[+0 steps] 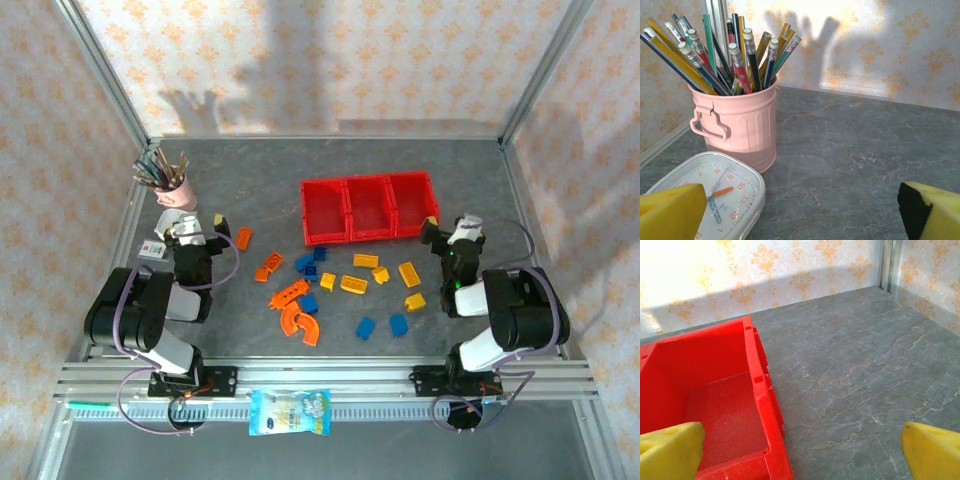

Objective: Sort the legos into containers by color
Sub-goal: Pick up the lego from the middle-left of the table.

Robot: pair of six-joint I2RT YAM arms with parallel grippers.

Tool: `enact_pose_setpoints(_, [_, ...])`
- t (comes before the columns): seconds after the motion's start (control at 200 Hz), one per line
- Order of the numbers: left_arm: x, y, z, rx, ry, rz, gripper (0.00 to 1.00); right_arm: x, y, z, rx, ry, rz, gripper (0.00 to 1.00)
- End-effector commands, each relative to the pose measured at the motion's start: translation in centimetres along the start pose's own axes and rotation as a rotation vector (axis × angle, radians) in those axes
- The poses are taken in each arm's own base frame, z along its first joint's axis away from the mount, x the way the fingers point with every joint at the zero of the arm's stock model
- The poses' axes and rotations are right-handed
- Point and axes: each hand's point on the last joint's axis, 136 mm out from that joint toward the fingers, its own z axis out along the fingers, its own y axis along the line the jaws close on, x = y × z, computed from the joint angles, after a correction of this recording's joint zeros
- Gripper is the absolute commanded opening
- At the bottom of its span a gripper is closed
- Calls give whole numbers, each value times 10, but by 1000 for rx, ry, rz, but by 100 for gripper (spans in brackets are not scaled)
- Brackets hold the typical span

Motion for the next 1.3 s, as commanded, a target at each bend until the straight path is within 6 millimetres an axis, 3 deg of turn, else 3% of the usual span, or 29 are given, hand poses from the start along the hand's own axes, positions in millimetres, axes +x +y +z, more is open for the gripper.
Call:
enact_pose_setpoints(0.0, [-6,3,3,-17,-19,-10,100,-16,4,2,-14,-55,-2,100])
enact_pose_setpoints(1.101, [-7,5,3,-29,-23,-14,100,-16,4,1,-15,-57,-3,100])
enact_pose_setpoints(1.296, [-18,7,-5,-24,-54,-27,100,-24,3,2,2,-54,6,100])
